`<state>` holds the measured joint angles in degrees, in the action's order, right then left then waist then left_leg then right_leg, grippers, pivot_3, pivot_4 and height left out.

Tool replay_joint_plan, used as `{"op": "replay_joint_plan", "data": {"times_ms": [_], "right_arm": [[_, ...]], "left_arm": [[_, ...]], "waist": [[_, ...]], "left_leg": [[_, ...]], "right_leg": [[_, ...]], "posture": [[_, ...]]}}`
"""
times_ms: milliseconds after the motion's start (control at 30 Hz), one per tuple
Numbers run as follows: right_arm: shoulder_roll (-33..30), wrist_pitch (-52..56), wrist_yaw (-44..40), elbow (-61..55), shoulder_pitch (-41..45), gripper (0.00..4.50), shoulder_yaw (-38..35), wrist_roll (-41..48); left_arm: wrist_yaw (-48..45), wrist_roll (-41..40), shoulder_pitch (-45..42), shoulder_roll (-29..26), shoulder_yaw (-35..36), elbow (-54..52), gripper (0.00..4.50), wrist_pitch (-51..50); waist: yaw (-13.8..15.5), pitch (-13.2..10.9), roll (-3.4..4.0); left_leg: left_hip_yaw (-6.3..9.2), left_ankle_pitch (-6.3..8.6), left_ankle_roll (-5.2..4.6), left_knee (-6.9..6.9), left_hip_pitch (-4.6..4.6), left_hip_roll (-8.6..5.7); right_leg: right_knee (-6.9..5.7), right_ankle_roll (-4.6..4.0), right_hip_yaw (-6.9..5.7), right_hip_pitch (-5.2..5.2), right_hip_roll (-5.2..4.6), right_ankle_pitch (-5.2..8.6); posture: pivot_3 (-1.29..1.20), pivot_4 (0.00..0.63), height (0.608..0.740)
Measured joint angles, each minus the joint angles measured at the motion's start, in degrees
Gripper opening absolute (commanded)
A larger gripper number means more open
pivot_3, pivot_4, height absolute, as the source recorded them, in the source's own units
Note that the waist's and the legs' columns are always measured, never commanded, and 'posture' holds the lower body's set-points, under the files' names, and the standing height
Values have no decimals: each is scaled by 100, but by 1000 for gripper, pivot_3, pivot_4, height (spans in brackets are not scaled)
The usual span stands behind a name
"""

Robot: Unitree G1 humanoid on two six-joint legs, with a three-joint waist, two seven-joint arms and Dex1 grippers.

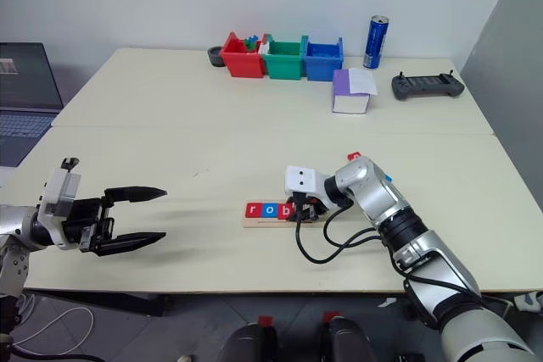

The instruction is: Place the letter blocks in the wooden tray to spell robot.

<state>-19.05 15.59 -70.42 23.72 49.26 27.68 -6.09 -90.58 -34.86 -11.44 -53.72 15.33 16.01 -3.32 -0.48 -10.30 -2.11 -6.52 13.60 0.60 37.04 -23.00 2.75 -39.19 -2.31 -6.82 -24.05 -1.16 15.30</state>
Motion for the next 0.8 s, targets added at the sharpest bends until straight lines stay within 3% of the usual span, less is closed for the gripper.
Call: {"op": "replay_joint_plan", "data": {"times_ms": [800], "right_arm": [[-87,44,-218,102,141,1449,44,12]], "left_arm": [[-4,24,-2,8,22,-2,4500,0]], "waist": [[2,0,0]], "left_leg": [[0,1,-1,-1,-1,-1]], "right_leg": [[3,0,0,0,0,0]], "posture": [[0,150,740]]}}
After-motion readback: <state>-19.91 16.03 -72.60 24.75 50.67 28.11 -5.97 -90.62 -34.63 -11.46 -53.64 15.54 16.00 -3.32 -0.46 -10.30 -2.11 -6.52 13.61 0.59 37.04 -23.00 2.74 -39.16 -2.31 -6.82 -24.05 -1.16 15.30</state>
